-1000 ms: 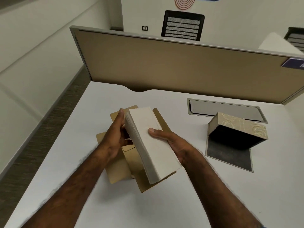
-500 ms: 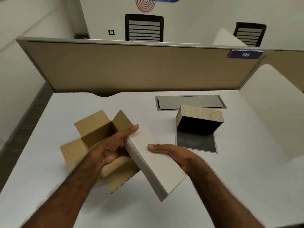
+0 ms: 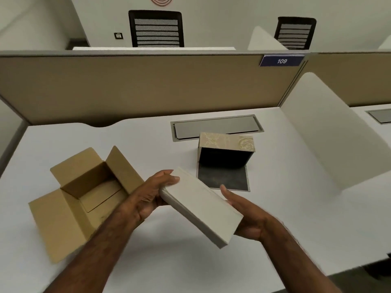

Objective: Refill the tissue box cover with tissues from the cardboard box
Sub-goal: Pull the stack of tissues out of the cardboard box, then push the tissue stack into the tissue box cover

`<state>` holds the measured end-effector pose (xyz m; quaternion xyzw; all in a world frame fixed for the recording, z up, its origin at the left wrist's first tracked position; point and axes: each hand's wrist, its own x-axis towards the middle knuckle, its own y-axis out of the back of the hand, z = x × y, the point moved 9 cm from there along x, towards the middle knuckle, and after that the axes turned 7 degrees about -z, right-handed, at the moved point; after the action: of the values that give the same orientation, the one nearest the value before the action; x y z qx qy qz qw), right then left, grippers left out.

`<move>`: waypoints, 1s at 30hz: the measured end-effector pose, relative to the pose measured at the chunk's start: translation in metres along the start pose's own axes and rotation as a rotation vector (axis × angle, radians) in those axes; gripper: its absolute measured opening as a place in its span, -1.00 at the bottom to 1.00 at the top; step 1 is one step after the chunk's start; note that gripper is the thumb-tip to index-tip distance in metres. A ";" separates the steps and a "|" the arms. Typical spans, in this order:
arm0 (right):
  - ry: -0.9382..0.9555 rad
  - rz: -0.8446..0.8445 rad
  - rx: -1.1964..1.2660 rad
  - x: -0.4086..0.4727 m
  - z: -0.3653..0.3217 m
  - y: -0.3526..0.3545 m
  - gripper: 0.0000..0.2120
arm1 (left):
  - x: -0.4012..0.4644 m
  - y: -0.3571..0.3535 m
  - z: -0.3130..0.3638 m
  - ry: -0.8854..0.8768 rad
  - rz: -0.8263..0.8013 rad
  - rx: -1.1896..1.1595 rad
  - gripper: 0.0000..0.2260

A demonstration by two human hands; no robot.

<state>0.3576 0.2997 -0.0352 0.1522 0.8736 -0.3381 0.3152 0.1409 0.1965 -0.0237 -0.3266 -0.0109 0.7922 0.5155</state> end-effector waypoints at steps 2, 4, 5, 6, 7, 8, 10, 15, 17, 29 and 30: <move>0.062 0.044 0.068 -0.009 -0.001 0.025 -0.27 | 0.010 -0.007 -0.005 -0.009 0.037 -0.058 -0.58; 0.140 0.088 0.137 -0.013 -0.002 0.046 -0.34 | 0.015 -0.011 -0.009 -0.023 0.065 -0.113 -0.58; 0.174 0.122 0.174 -0.014 -0.003 0.059 -0.37 | 0.020 -0.015 -0.012 -0.027 0.080 -0.123 -0.57; 0.205 0.157 0.211 -0.016 -0.003 0.071 -0.38 | 0.025 -0.019 -0.015 -0.031 0.091 -0.128 -0.55; 0.231 0.186 0.248 -0.017 -0.004 0.082 -0.36 | 0.029 -0.025 -0.018 -0.035 0.098 -0.133 -0.53; 0.254 0.205 0.276 -0.018 -0.005 0.091 -0.34 | 0.034 -0.030 -0.021 -0.037 0.108 -0.139 -0.50; 0.292 0.214 0.308 -0.019 -0.008 0.105 -0.34 | 0.044 -0.037 -0.027 -0.037 0.138 -0.154 -0.43; 0.315 0.176 0.291 -0.015 -0.020 0.132 -0.35 | 0.070 -0.049 -0.043 -0.033 0.195 -0.215 -0.52; 0.320 0.178 0.252 -0.012 -0.026 0.142 -0.42 | 0.081 -0.053 -0.048 -0.035 0.199 -0.223 -0.59; 0.327 0.367 0.057 0.032 -0.067 0.199 -0.71 | 0.144 -0.048 -0.062 -0.007 0.283 -0.152 -0.69; 0.322 0.376 0.045 0.037 -0.070 0.202 -0.70 | 0.150 -0.046 -0.062 -0.005 0.287 -0.145 -0.70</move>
<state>0.3954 0.4958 -0.1193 0.3709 0.8611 -0.2645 0.2259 0.1733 0.3217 -0.1321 -0.3591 -0.0224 0.8556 0.3722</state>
